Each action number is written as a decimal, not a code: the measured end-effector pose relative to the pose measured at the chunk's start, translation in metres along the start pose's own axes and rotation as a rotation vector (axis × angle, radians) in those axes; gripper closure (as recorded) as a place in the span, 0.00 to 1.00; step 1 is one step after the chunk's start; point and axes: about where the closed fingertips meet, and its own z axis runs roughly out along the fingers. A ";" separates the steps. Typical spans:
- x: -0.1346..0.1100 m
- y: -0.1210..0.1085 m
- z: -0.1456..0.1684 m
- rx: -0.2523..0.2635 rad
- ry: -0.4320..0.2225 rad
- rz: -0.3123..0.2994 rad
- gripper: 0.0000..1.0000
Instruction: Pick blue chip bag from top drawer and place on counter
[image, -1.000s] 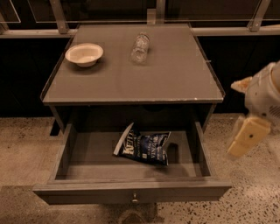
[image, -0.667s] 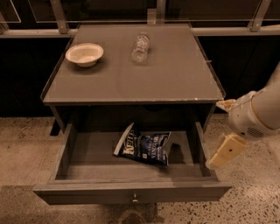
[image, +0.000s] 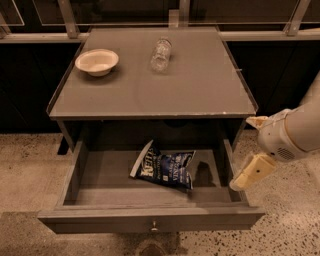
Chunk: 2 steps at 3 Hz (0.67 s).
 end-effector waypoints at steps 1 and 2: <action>0.013 0.009 0.044 -0.075 -0.055 0.065 0.00; 0.019 0.017 0.094 -0.164 -0.108 0.117 0.00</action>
Offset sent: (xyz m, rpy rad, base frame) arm 0.0258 0.0458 -0.1468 0.3001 0.2137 0.0081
